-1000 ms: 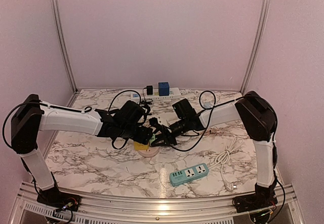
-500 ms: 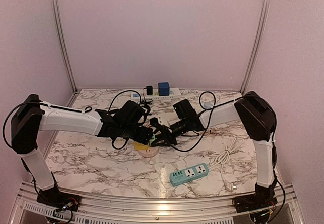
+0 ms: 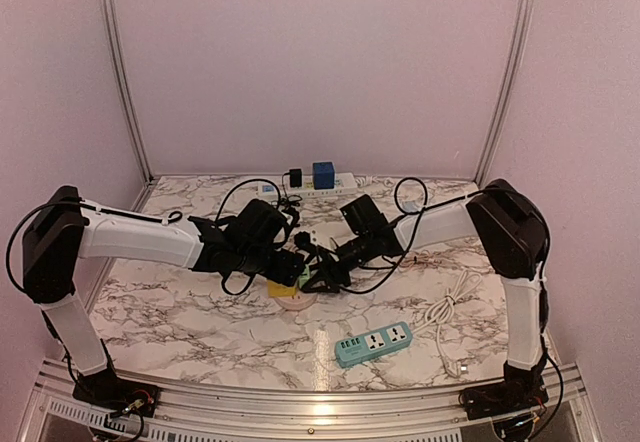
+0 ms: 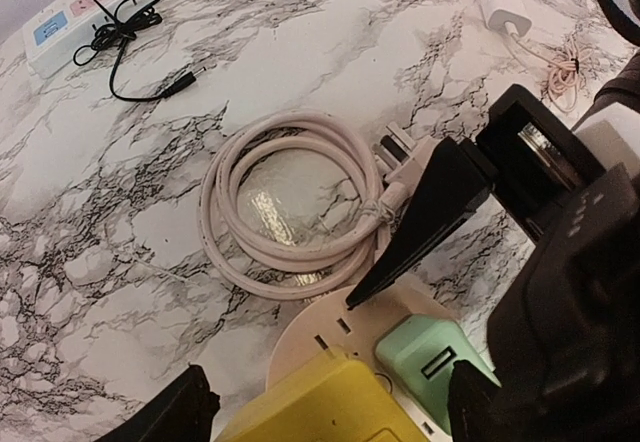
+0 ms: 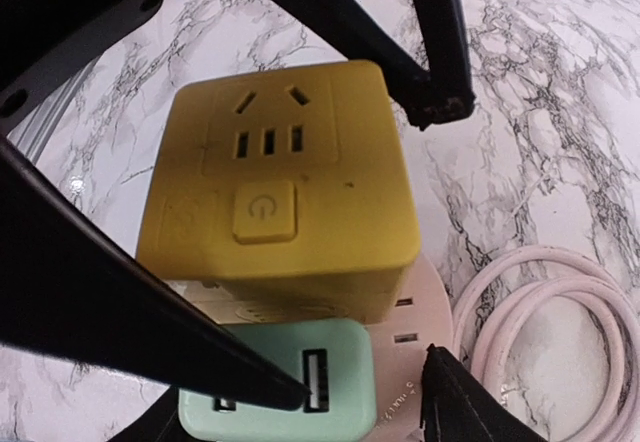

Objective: Insert the plug
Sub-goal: Insert the plug into the socket slot, then press the plug into the socket slot.

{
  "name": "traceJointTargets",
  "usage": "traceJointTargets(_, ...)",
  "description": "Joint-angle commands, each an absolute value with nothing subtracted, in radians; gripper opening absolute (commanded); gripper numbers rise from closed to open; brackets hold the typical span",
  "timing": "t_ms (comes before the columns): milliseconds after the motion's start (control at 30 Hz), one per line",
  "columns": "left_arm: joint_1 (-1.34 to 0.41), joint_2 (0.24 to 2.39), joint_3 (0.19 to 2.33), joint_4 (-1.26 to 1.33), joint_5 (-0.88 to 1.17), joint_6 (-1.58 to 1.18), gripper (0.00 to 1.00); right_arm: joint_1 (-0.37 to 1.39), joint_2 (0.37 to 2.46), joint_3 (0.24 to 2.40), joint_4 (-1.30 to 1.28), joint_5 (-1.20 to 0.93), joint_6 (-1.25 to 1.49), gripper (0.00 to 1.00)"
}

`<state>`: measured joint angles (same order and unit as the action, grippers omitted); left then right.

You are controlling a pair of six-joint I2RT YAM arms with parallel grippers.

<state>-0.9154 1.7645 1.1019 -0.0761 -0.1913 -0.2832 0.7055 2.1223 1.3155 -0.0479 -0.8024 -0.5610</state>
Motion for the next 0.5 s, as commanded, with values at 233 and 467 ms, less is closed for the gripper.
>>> traceJointTargets(233, -0.931, 1.811, 1.057, -0.162, -0.143, -0.269, 0.82, 0.706, 1.981, 1.37, -0.099, -0.774, -0.503, 0.78)
traceJointTargets(467, -0.917, 1.763, 1.034, -0.09, -0.142, -0.307, 0.94, 0.706, 1.953, 1.375, -0.11, -0.706, -0.494, 0.79)
